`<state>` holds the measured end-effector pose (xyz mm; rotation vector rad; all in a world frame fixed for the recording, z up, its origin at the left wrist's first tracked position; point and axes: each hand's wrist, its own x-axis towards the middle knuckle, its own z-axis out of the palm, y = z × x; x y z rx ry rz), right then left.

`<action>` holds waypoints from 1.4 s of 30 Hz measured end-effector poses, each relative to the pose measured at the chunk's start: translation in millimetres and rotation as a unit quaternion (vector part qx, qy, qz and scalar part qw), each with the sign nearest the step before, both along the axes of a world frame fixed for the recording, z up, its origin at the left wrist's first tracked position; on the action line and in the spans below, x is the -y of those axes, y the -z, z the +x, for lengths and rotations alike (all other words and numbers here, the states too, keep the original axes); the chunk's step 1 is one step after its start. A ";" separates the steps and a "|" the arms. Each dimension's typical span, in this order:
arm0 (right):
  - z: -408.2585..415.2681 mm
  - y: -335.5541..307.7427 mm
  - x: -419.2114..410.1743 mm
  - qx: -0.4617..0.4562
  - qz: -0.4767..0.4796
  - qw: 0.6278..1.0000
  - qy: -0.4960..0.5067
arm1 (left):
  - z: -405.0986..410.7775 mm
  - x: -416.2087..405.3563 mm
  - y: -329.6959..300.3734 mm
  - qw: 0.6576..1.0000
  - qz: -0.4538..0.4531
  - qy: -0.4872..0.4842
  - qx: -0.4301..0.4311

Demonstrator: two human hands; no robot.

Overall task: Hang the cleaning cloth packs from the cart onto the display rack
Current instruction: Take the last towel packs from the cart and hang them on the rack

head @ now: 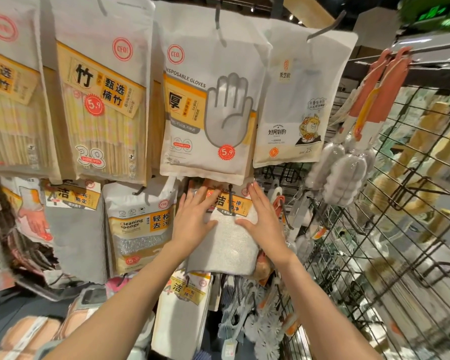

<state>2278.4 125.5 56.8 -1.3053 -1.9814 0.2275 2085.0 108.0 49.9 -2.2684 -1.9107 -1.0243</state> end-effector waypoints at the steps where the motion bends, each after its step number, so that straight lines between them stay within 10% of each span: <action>1: 0.0 0.2 -1.9 0.002 0.000 1.000 0.001 | -0.1 -1.5 0.1 1.000 -0.002 -0.002 0.002; 42: -11.7 -5.2 -36.9 0.030 -0.030 0.996 0.078 | -5.7 -30.2 -15.7 0.998 -0.062 -0.015 -0.003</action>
